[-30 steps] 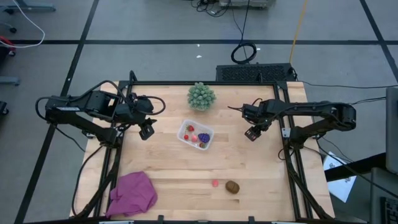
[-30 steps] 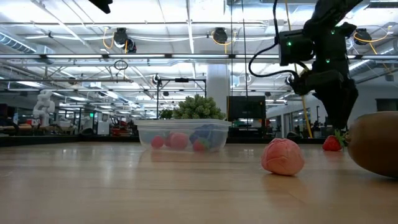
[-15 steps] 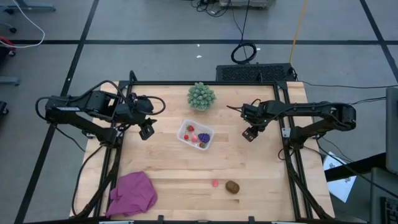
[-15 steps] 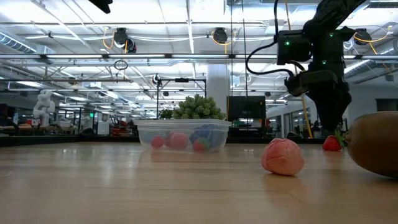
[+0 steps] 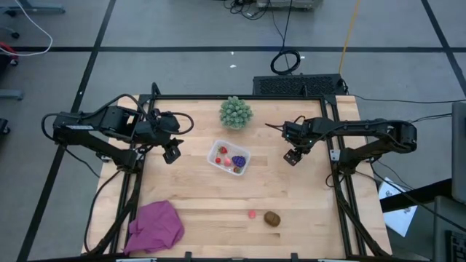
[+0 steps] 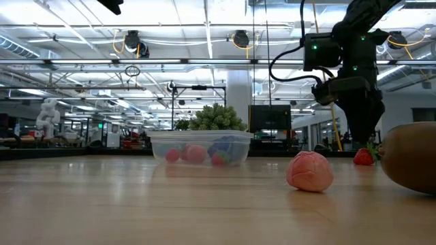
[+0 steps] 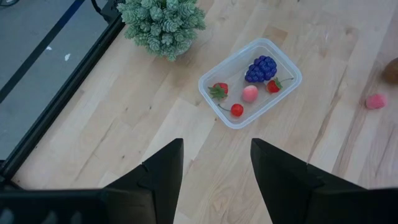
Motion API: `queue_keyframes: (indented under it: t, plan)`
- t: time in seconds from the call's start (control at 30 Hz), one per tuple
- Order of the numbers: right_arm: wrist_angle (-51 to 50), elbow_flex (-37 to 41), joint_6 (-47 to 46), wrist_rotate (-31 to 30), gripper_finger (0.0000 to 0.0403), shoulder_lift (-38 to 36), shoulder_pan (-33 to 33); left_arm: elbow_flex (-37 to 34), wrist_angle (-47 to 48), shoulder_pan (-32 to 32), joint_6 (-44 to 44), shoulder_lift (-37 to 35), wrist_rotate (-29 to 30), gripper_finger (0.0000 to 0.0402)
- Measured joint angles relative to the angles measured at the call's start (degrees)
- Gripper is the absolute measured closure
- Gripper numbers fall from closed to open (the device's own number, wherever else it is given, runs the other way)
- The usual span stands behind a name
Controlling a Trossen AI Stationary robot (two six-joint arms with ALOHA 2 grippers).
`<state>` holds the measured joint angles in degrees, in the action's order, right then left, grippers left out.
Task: Pick and placing Produce into tupperware
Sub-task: Put the strawberry into the transparent bin
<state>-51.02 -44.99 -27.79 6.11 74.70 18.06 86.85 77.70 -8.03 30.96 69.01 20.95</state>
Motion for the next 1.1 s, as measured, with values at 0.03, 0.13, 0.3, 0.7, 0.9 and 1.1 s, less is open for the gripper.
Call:
queue_keyframes:
  t: [0.03,0.13,0.3,0.7,0.9,1.1]
  plan:
    - [0.00,0.00,0.00,0.00,0.0172,0.00,0.00,0.00,0.00,0.01,0.00,0.00,0.00,0.0210]
    - [-0.03,0.00,0.05,0.00,0.0172,0.00,0.02,0.00,0.00,0.00,-0.05,0.01,0.00,0.0210]
    - [-0.31,0.00,0.19,0.00,0.0172,0.00,0.02,0.00,0.01,0.00,-0.07,0.01,0.00,0.0211]
    - [0.15,2.80,-0.07,-0.02,0.0172,0.00,0.02,0.00,0.01,0.01,-0.11,0.01,0.00,0.0211]
    - [1.00,4.20,-0.61,0.00,0.0172,0.00,0.02,0.00,-0.07,0.01,-0.42,0.01,0.04,0.0210]
    - [4.53,4.20,0.28,0.02,0.0172,0.00,0.32,0.00,-1.52,0.00,-0.44,0.01,0.07,0.0211]
